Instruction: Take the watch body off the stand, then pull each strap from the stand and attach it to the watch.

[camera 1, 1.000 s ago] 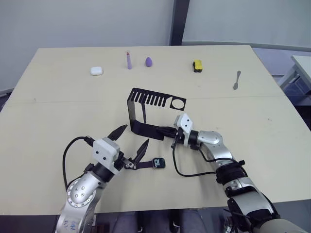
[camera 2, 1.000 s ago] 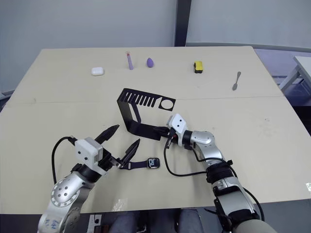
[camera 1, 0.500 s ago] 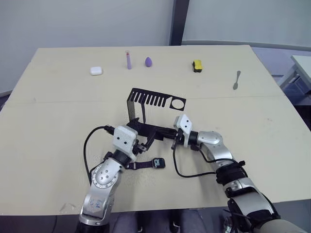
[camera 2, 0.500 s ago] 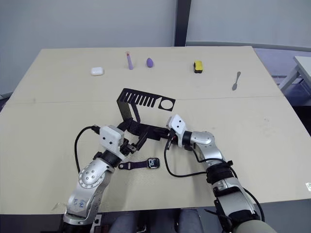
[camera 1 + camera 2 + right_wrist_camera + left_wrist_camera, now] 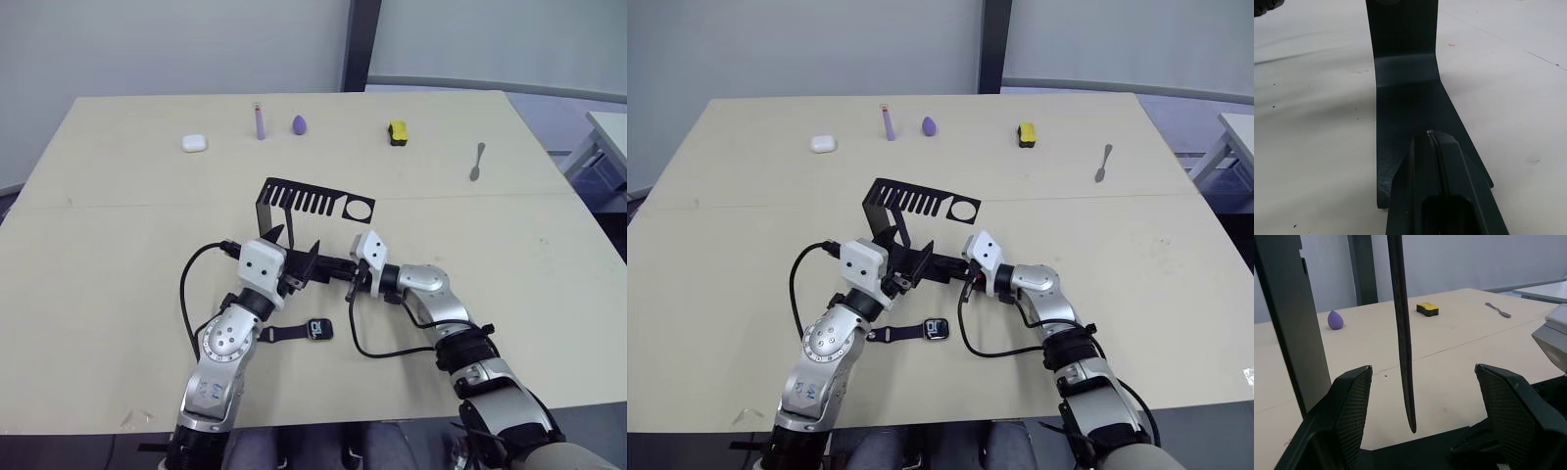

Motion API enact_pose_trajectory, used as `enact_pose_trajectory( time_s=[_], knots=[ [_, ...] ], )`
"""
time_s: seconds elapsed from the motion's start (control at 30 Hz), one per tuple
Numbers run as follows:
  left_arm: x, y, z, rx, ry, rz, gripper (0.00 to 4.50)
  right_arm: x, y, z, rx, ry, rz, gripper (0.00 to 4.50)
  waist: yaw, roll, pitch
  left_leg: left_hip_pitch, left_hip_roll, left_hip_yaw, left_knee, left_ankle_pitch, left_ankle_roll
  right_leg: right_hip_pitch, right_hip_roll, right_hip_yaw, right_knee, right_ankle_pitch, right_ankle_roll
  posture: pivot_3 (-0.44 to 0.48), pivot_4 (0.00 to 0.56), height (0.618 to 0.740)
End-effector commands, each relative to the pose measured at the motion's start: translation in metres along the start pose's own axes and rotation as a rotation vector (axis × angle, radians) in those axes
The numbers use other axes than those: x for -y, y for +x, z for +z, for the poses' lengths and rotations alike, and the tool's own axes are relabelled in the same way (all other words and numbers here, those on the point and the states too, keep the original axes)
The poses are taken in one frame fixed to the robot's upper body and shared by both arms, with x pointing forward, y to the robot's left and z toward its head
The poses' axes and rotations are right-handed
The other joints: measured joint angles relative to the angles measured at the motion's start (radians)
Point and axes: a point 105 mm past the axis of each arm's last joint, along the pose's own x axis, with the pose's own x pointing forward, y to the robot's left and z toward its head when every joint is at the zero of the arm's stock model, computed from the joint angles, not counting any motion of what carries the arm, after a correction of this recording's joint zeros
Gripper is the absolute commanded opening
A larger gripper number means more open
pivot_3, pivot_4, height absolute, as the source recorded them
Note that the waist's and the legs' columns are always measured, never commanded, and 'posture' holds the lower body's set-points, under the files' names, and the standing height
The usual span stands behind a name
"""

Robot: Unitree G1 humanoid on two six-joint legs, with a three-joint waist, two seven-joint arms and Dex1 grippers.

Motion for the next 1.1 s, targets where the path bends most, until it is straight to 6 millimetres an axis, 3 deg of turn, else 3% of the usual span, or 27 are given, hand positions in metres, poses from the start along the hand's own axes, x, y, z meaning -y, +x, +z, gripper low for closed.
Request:
enact_pose_trajectory(
  time_s=[0.03,0.13,0.17,0.47,0.67,0.9,1.1],
  knots=[
    [0.000,0.004,0.014,0.066,0.020,0.008,1.87,-0.006,-0.002,-0.016,-0.051,0.042,0.019,0.00,0.000,0.000,0.000,0.000,0.000,0.000,0.000,0.000,0.000,0.000,0.000,0.000,0.000,0.000,0.000,0.000,0.150,0.740],
    [-0.001,0.005,0.016,0.074,0.023,0.013,0.28,-0.006,-0.002,-0.016,-0.052,0.044,0.017,0.00,0.000,0.000,0.000,0.000,0.000,0.000,0.000,0.000,0.000,0.000,0.000,0.000,0.000,0.000,0.000,0.000,0.150,0.740],
    [-0.002,0.004,0.016,0.076,0.025,0.012,0.04,-0.006,-0.002,-0.016,-0.052,0.045,0.016,0.00,0.000,0.000,0.000,0.000,0.000,0.000,0.000,0.000,0.000,0.000,0.000,0.000,0.000,0.000,0.000,0.000,0.150,0.740],
    [-0.007,-0.005,0.028,0.152,0.031,0.032,0.04,-0.006,-0.002,-0.019,-0.057,0.046,0.006,0.00,0.000,0.000,0.000,0.000,0.000,0.000,0.000,0.000,0.000,0.000,0.000,0.000,0.000,0.000,0.000,0.000,0.150,0.740],
    [-0.003,-0.015,0.041,0.247,-0.004,-0.051,0.04,0.000,-0.001,-0.016,-0.049,0.037,-0.023,0.00,0.000,0.000,0.000,0.000,0.000,0.000,0.000,0.000,0.000,0.000,0.000,0.000,-0.003,0.000,0.000,0.000,0.150,0.740],
    [-0.002,-0.044,0.052,0.284,-0.122,-0.205,0.04,0.002,0.000,-0.011,-0.017,0.032,-0.043,0.00,-0.002,0.000,0.000,0.000,0.003,0.000,0.000,-0.001,-0.001,0.001,0.001,0.000,-0.004,0.000,-0.001,0.000,0.150,0.740],
    [-0.026,-0.071,0.062,0.223,-0.178,-0.400,0.04,0.003,-0.010,0.011,0.092,0.003,-0.033,0.00,0.001,0.001,0.001,0.000,0.004,0.000,0.000,-0.002,-0.002,0.000,0.001,0.000,-0.005,0.000,-0.002,0.000,0.150,0.740]
  ],
)
